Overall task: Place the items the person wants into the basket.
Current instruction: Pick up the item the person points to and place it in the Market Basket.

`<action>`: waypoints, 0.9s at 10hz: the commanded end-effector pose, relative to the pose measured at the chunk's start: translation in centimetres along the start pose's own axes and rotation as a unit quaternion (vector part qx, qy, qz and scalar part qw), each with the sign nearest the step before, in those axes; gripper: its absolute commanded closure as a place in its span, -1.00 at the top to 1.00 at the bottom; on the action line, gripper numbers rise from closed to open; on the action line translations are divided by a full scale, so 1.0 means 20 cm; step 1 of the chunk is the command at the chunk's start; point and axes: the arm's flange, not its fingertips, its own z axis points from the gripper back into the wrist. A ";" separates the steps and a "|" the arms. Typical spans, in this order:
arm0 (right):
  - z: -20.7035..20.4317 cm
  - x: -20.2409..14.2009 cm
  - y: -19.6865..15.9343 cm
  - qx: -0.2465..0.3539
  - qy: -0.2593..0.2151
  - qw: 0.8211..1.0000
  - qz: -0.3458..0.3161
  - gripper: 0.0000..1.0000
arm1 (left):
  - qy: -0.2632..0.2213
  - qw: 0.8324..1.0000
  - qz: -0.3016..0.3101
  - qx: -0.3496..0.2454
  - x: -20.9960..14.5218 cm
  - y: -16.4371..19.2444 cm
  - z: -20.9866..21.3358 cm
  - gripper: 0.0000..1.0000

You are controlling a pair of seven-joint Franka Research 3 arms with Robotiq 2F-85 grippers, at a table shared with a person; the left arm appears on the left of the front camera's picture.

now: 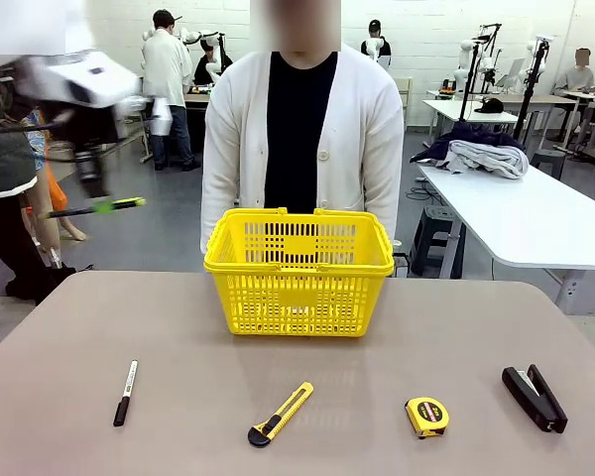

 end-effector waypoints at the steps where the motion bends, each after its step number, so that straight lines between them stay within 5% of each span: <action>1: 0.01 0.01 0.00 0.009 -0.012 1.000 0.006 1.00 | 0.001 0.998 -0.066 -0.012 0.30 0.21 -0.01 -0.78; 4: 0.01 0.01 0.00 0.009 -0.012 1.000 0.006 1.00 | -0.037 0.991 -0.116 -0.051 0.73 0.25 -0.08 -0.78; 9: 0.01 0.01 0.00 0.009 -0.012 1.000 0.006 1.00 | -0.055 0.982 -0.142 -0.115 1.09 0.21 -0.35 -0.78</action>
